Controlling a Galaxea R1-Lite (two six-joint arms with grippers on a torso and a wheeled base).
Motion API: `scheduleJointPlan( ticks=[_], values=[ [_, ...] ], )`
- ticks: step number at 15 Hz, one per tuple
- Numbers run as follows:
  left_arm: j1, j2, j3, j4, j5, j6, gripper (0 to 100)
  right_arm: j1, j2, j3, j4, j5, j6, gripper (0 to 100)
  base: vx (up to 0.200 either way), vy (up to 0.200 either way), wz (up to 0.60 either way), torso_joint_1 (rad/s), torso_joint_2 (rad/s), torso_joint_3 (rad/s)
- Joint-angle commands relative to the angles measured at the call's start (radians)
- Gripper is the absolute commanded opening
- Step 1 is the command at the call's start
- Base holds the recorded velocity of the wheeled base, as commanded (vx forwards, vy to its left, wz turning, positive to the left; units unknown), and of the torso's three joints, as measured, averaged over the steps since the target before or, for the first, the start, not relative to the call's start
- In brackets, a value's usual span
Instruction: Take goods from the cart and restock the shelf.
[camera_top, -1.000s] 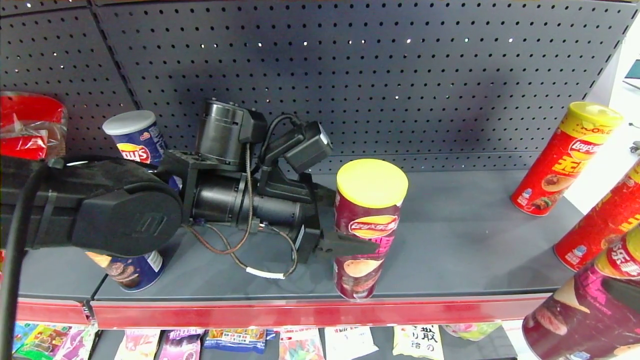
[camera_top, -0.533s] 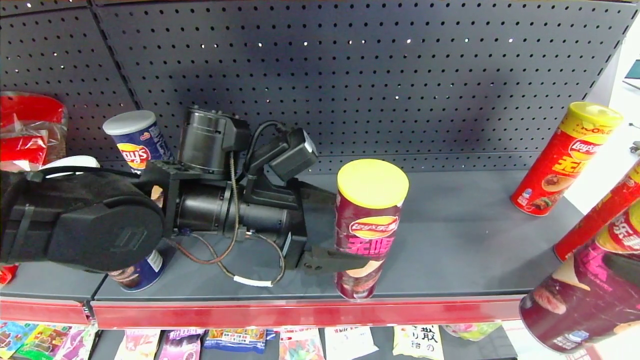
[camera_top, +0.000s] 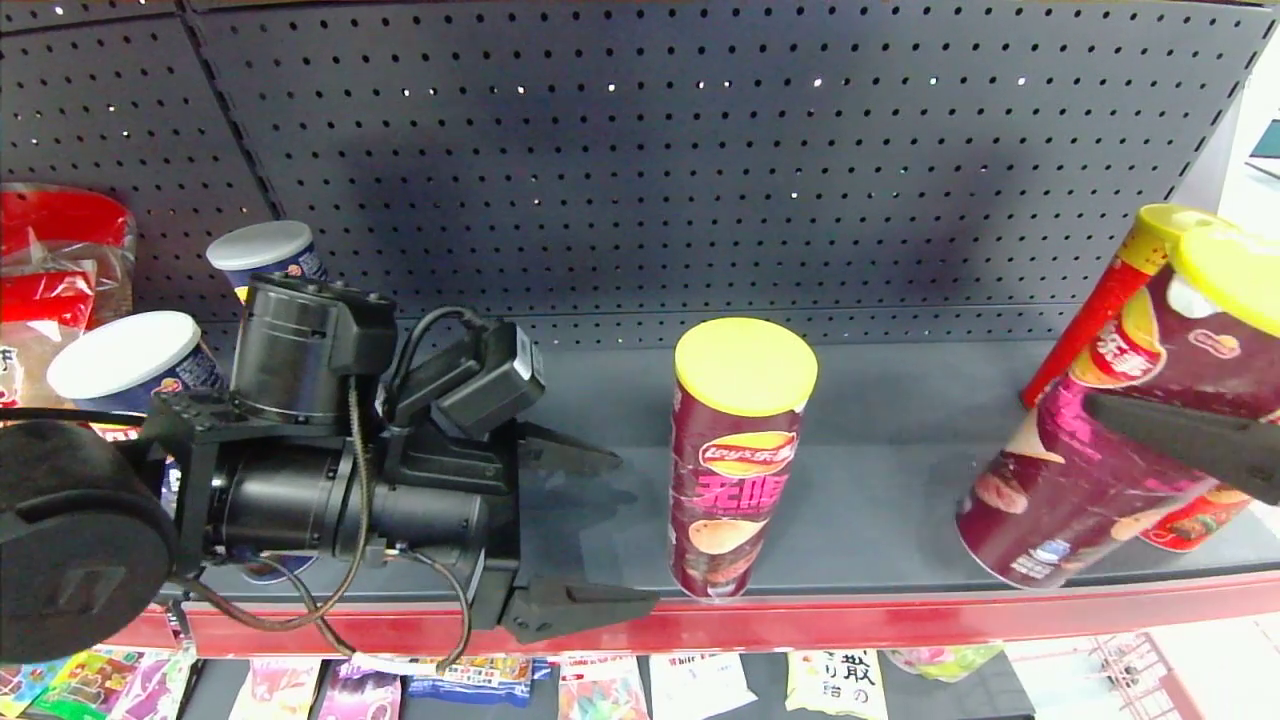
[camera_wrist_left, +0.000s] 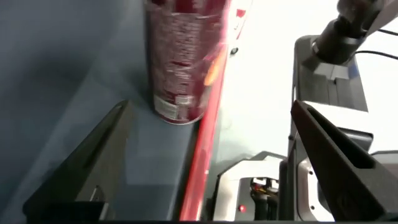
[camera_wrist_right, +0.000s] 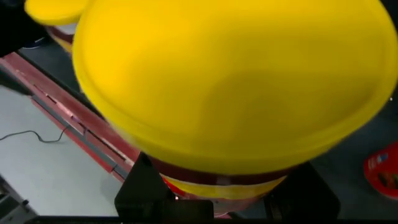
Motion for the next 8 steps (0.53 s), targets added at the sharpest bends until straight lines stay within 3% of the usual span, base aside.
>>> scheduleJointPlan(
  ticks=[1,8],
  values=[
    [0.002,-0.063,0.045,0.0,0.018,0.0,100,0.001,0.196,-0.049,-0.081,0.007,-0.007,0,0.0,0.0,0.0,0.0,0.0,0.0],
    [0.002,-0.182,0.197,0.001,0.052,-0.011,100,0.021,0.545,-0.339,-0.085,0.059,-0.01,0,0.0,0.0,0.0,0.0,0.0,0.0]
  ],
)
